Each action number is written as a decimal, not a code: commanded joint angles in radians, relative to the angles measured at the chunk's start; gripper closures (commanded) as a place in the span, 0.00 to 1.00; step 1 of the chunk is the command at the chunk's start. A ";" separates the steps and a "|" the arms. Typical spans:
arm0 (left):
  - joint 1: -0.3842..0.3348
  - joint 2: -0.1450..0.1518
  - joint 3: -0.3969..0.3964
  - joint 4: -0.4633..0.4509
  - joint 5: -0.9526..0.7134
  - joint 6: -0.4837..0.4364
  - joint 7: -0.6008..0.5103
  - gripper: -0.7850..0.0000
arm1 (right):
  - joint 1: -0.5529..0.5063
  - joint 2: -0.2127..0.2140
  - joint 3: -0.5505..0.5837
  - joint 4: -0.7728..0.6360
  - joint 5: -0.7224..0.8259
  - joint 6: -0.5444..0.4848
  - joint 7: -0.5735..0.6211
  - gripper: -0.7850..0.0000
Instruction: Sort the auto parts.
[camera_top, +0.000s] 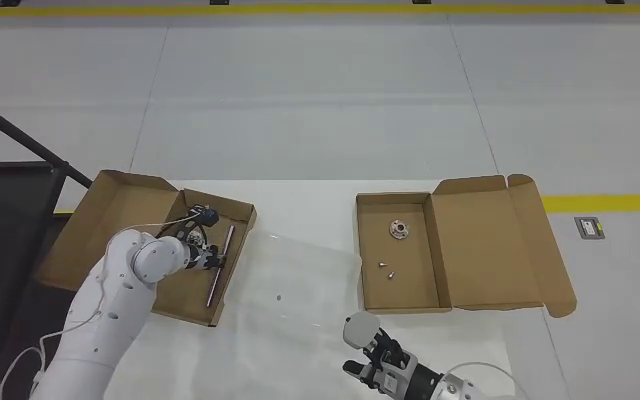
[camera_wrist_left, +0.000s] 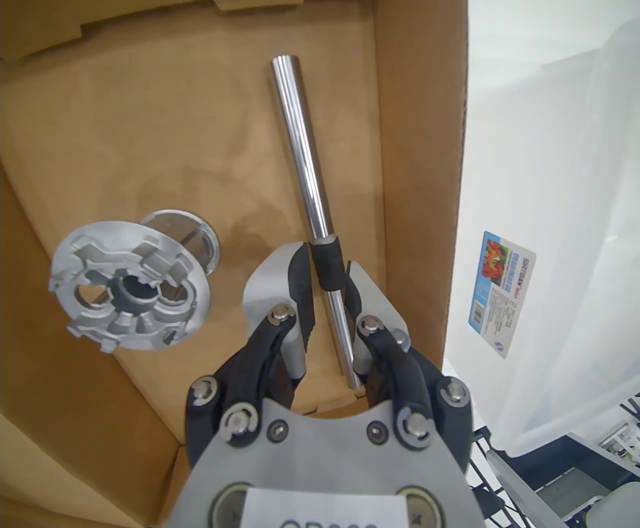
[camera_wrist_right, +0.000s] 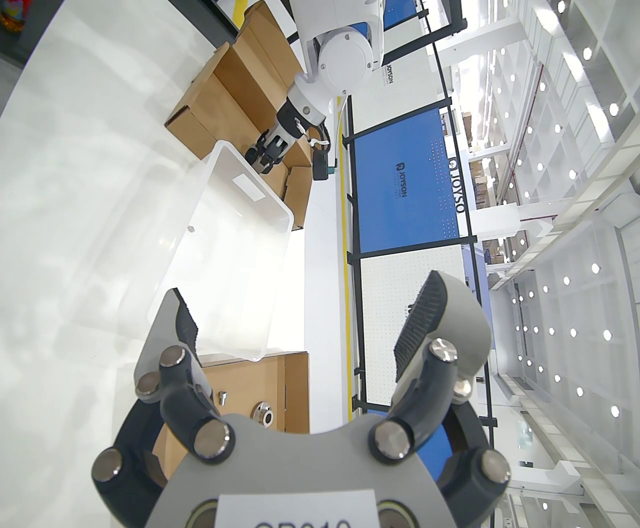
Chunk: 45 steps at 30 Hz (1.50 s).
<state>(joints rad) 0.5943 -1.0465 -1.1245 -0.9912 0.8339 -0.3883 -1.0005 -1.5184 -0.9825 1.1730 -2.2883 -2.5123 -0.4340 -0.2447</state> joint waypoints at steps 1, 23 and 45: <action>0.009 0.005 -0.011 -0.023 -0.003 -0.005 0.002 0.71 | 0.000 0.000 0.000 0.000 0.000 0.000 0.000 0.00; 0.560 0.104 -0.430 -0.801 -0.069 0.029 0.129 0.08 | 0.000 0.000 0.000 0.000 0.000 0.000 0.000 0.00; 0.848 0.094 -0.634 -0.923 -0.178 0.037 0.611 0.00 | 0.000 0.000 0.000 0.000 0.000 0.000 0.000 0.00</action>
<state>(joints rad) 1.4425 -0.9525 -1.7584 -1.9142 0.6559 -0.3509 -0.3896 -1.5184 -0.9825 1.1730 -2.2883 -2.5123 -0.4340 -0.2447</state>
